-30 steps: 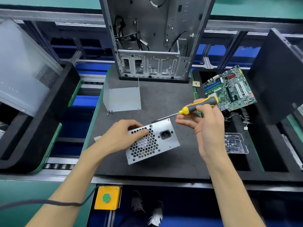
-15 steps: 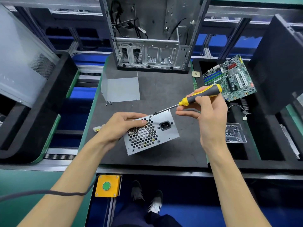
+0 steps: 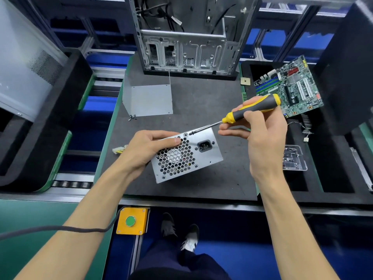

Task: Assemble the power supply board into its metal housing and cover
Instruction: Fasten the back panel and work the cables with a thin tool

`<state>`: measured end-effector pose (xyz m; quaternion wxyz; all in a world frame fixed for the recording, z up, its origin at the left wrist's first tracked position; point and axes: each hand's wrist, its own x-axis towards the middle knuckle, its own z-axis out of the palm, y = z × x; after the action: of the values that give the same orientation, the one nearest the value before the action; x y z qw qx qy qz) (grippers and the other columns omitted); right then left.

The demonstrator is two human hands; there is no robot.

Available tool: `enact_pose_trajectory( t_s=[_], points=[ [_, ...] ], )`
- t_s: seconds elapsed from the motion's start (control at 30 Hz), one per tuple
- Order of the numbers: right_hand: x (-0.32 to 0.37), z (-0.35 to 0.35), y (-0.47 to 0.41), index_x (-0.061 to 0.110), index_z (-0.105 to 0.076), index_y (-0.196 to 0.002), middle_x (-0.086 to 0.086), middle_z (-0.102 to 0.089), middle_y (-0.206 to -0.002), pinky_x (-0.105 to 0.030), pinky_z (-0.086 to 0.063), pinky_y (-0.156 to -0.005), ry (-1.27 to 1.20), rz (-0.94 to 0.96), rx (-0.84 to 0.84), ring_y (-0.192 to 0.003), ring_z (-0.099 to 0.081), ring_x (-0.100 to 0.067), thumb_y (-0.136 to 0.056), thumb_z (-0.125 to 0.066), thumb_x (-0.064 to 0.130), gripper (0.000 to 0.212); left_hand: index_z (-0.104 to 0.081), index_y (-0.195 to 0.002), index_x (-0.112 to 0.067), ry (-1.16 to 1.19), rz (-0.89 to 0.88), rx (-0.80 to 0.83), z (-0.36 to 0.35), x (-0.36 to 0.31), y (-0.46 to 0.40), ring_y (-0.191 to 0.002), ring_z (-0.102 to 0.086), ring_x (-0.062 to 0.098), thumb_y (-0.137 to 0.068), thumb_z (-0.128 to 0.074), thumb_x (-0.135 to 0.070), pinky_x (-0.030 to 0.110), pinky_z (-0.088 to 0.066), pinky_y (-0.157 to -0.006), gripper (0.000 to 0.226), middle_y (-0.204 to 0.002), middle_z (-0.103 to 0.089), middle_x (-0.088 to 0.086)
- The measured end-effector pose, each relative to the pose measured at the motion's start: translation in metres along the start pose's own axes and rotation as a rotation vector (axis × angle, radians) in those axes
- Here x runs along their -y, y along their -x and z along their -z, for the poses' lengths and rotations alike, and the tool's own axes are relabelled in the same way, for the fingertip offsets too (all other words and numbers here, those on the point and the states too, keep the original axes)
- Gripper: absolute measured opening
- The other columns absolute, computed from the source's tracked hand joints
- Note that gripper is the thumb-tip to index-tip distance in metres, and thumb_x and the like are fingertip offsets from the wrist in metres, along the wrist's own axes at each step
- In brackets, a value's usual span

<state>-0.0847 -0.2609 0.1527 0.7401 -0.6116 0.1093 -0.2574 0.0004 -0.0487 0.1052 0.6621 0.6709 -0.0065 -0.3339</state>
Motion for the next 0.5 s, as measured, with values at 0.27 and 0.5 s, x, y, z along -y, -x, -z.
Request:
enact_pose_trajectory(
  t_s=[0.27,0.5],
  points=[
    [-0.0016,0.0017,0.0009,0.001,-0.053,-0.105,-0.007,-0.067,-0.077,-0.041,-0.061,-0.059,0.006,0.033,-0.018,-0.062,-0.069,-0.034,-0.09,-0.047,0.004,0.017,-0.082,-0.101,-0.019,0.016,-0.015,-0.033,-0.001,0.0014,-0.0019,-0.093,-0.076,0.021,-0.065,-0.085,-0.031,0.024,-0.059,-0.076,0.038,-0.101,-0.079,0.01],
    [-0.0024,0.0002,0.0012,0.001,-0.053,-0.103,-0.01,-0.066,-0.077,-0.043,-0.061,-0.06,0.014,0.05,-0.017,-0.063,-0.068,-0.037,-0.086,-0.049,0.009,0.019,-0.082,-0.099,-0.017,0.035,-0.008,-0.041,-0.0016,0.0008,-0.0027,-0.091,-0.076,0.02,-0.065,-0.085,-0.027,0.025,-0.06,-0.076,0.035,-0.1,-0.078,0.01]
  ],
)
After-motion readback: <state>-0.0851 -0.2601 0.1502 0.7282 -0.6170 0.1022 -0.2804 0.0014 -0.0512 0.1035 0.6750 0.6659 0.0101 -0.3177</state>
